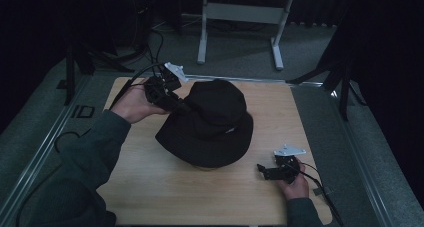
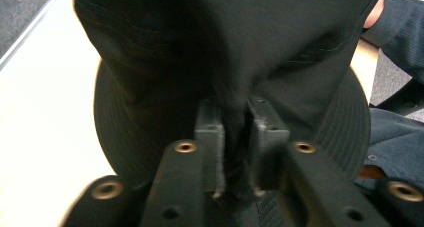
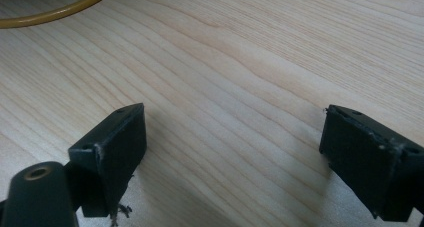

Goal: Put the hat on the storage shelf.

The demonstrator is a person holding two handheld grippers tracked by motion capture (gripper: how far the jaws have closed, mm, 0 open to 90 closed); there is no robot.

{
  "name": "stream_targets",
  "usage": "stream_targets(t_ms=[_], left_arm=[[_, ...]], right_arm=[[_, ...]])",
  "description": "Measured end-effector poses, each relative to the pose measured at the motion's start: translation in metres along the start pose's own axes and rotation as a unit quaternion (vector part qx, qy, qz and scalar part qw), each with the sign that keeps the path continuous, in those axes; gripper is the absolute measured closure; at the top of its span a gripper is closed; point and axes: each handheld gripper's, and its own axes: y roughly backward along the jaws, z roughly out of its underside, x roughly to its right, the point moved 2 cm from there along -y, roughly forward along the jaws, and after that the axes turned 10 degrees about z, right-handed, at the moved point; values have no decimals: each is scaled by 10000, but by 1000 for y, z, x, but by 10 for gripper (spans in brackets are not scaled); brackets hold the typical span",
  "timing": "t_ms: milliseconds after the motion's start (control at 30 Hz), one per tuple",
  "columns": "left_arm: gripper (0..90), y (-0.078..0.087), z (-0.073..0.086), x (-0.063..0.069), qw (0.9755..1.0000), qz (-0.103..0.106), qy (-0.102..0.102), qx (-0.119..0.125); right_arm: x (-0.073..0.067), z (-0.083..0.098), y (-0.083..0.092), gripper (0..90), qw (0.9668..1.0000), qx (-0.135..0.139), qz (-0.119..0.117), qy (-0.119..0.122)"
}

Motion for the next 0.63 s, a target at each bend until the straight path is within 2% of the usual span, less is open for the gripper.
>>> stream_targets(t_ms=[167,233,333,467,633], left_arm=[[566,-5,2,0,9998,-88,31,-165],[475,-3,3,1,9998,-152,73,-107],[403,5,5,0,9996,-190,190,100],[366,18,8,0,9990,-239,243,295],[386,31,14,0,9981,-286,266,475]], right_arm=[[0,0,0,113,10000,7,-3,-2],[0,0,0,113,10000,5,-4,-4],[0,0,0,113,10000,5,-3,-3],[0,0,0,113,10000,4,-4,-4],[0,0,0,113,10000,4,-4,-6]])
